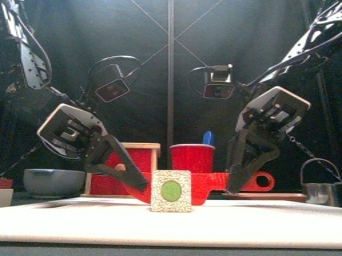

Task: Cut the sushi into 4 pieces with the knife
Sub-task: Cut the sushi into 4 pieces

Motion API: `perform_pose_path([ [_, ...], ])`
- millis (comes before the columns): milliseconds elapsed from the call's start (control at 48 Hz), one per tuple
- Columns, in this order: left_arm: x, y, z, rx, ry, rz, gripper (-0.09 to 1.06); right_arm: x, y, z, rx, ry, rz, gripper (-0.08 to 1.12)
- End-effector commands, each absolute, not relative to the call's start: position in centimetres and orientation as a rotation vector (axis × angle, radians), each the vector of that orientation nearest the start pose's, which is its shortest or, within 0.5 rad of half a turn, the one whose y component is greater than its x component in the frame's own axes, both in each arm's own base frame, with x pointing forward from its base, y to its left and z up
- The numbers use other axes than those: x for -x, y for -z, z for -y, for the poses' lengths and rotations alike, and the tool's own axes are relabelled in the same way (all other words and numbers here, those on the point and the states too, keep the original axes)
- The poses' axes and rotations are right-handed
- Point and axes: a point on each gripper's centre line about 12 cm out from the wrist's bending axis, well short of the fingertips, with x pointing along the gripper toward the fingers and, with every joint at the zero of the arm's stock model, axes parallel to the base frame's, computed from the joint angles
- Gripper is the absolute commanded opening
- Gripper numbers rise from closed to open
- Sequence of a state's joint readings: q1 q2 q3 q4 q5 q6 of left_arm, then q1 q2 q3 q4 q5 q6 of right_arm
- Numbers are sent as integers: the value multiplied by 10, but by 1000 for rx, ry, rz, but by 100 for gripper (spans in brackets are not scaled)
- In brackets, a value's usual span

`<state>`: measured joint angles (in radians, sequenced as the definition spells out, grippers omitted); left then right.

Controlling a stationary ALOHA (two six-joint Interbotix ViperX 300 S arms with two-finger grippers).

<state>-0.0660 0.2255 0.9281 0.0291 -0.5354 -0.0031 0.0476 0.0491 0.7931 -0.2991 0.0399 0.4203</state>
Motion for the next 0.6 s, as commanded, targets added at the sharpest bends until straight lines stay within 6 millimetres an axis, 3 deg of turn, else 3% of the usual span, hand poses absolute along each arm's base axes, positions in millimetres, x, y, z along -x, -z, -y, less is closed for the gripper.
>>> perform_pose_path([
  [21, -336, -64, 22, -56, 89, -667, 16, -356, -126, -8, -100, 39, -832, 21],
  [167, -334, -84, 24, -61, 93, -664, 16, -356, -146, -15, -84, 18, -789, 21],
  [396, -331, -119, 45, -82, 154, -598, 16, -352, -171, -29, -73, -23, -723, 21],
  [604, -328, -119, 68, -100, 220, -592, 16, -350, -169, -40, -70, -52, -725, 21],
])
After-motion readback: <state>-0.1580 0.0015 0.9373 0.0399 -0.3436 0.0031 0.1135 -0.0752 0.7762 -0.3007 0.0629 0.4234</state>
